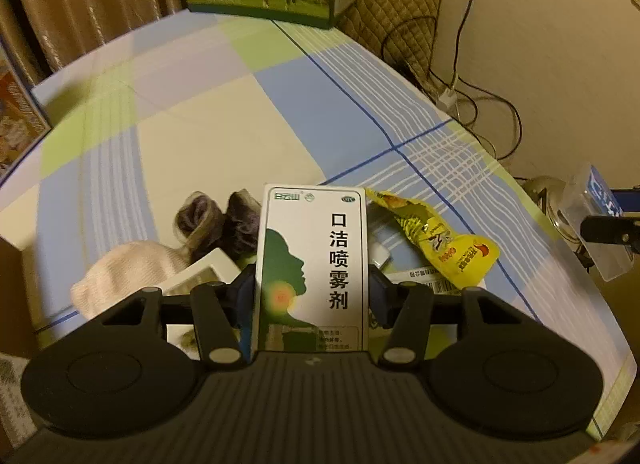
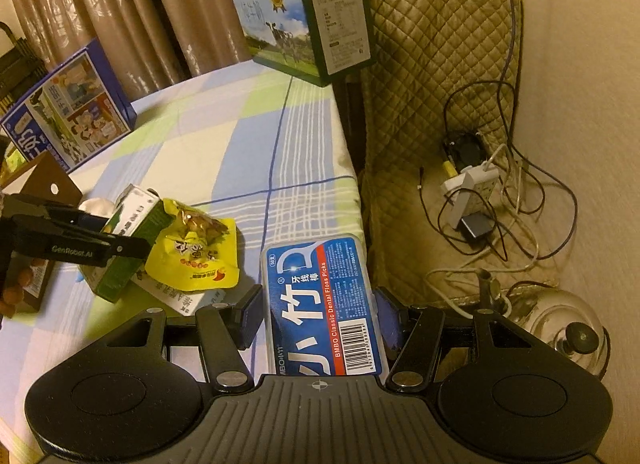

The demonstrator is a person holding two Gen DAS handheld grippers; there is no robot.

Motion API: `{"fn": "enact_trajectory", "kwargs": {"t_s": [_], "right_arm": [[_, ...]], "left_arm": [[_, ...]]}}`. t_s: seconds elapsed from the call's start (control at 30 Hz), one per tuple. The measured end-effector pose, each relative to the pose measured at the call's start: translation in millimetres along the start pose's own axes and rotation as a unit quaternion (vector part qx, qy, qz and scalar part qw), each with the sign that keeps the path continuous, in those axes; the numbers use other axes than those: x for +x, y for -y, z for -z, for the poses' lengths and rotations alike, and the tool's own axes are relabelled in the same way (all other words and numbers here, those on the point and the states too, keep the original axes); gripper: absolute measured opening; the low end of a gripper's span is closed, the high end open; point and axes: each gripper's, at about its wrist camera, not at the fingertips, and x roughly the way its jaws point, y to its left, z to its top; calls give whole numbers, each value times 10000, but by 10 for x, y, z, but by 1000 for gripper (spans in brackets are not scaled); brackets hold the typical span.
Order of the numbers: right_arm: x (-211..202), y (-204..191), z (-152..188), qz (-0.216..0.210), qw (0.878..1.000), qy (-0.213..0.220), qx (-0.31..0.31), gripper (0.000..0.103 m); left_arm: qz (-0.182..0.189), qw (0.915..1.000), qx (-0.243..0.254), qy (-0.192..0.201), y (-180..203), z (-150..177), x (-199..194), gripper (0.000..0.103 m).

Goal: Organize objects
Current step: 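Carry both boxes over the brown box with both grippers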

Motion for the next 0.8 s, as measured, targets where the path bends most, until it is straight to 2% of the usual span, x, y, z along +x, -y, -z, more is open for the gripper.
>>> {"fn": "enact_trajectory", "kwargs": {"t_s": [0.2,0.4,0.57,0.8], "right_arm": [[-21,-159,-40,-82,9999,57,-44,55],[-63,-514,-43,-207,9996,141,-154,55],[-127,-945,-35,-347,9991,209,-122,55],[-112,-1737,-76,-871,9954,238,-305,55]], "left_arm": [[-30,9980,-551,319,-170,177,-434,51],[-171,9920,-1066,653,-471,428,-1001,51],[-267,9871,-1344,834,-812,615,-1467,51],[-580,9787,-1660,1057,-1409,862,-1966,51]]}}
